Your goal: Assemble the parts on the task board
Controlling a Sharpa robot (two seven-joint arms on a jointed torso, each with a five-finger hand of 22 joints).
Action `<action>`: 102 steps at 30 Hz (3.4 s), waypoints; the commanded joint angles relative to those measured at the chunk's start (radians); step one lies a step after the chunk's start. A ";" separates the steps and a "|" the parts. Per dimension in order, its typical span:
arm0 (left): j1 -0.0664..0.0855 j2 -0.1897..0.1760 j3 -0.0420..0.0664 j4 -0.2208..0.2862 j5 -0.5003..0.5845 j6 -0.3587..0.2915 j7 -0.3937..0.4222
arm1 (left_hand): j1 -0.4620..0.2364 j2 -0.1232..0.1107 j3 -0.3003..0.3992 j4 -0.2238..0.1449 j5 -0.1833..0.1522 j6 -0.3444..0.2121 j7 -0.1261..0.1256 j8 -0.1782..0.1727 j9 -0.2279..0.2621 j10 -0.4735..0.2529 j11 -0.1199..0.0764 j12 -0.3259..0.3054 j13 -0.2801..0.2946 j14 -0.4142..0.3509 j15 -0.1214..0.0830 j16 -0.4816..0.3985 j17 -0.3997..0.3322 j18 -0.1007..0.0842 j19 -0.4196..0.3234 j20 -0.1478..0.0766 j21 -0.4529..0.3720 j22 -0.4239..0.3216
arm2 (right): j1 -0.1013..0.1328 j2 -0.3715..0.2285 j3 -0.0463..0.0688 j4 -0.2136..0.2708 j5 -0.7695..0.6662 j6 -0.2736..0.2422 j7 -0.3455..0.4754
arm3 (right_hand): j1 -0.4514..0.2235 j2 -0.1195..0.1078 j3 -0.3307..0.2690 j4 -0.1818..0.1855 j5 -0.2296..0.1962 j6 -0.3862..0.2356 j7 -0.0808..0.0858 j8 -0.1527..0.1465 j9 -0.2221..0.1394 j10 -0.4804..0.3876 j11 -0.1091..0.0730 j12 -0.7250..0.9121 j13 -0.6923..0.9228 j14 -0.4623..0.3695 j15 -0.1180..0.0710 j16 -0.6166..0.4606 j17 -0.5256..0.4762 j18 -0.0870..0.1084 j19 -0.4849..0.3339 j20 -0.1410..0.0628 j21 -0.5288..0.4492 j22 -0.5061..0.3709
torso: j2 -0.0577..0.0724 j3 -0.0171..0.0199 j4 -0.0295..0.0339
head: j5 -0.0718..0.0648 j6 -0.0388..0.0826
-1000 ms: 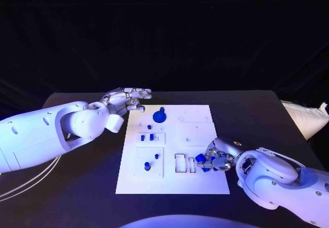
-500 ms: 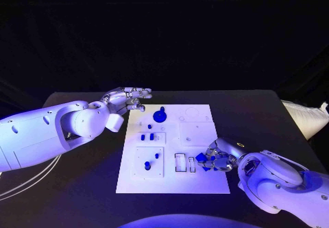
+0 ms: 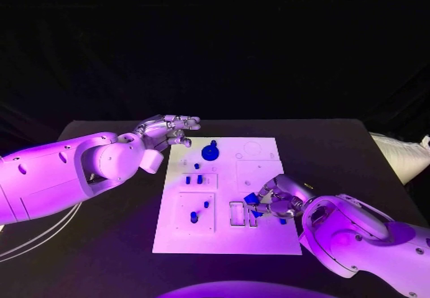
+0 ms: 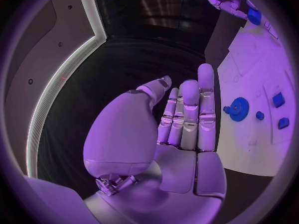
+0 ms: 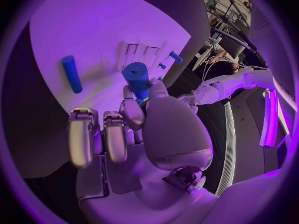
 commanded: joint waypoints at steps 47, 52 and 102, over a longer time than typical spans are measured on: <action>0.001 -0.002 0.001 0.009 -0.004 0.024 0.000 | -0.001 0.012 -0.004 -0.006 0.005 -0.008 0.002 0.007 0.001 -0.012 0.000 0.005 -0.001 -0.007 0.003 0.000 -0.002 0.018 0.001 0.006 -0.007 -0.001 | -0.012 0.086 -0.001 -0.024 -0.061 0.113 -0.066 | -0.058 0.008 -0.042 -0.063 -0.252 0.073 -0.032 0.027 0.108 0.096 -0.041 0.357 0.401 0.103 -0.027 0.004 0.263 -0.012 0.037 -0.021 -0.006 0.092 | 0.000 0.0015 -0.0020 | 0.021 -0.013; 0.001 -0.001 0.001 0.007 -0.004 0.024 -0.002 | -0.001 0.012 -0.004 -0.006 0.005 -0.008 0.002 0.007 0.001 -0.012 0.000 0.005 -0.001 -0.007 0.003 0.000 -0.002 0.018 0.001 0.006 -0.007 -0.001 | -0.012 0.092 -0.001 -0.033 -0.071 0.126 -0.072 | -0.028 0.015 -0.034 -0.083 -0.270 0.076 -0.034 0.032 0.114 0.097 -0.042 0.358 0.402 0.103 -0.028 0.004 0.263 -0.013 0.038 -0.022 -0.005 0.095 | 0.000 0.0010 -0.0009 | 0.020 -0.012; 0.000 -0.004 -0.001 0.016 -0.012 0.027 -0.003 | -0.002 0.012 -0.004 -0.006 0.005 -0.009 0.002 0.008 0.001 -0.014 0.000 0.007 -0.001 -0.008 0.003 0.001 -0.003 0.018 0.001 0.006 -0.008 -0.002 | -0.015 -0.158 -0.002 -0.017 -0.138 0.163 0.012 | -0.016 0.074 -0.051 -0.072 -0.146 0.027 -0.001 -0.065 0.095 0.086 -0.014 0.325 0.387 0.103 -0.003 0.004 0.263 -0.010 0.031 0.003 -0.013 0.086 | -0.001 0.0006 -0.0070 | -0.002 0.001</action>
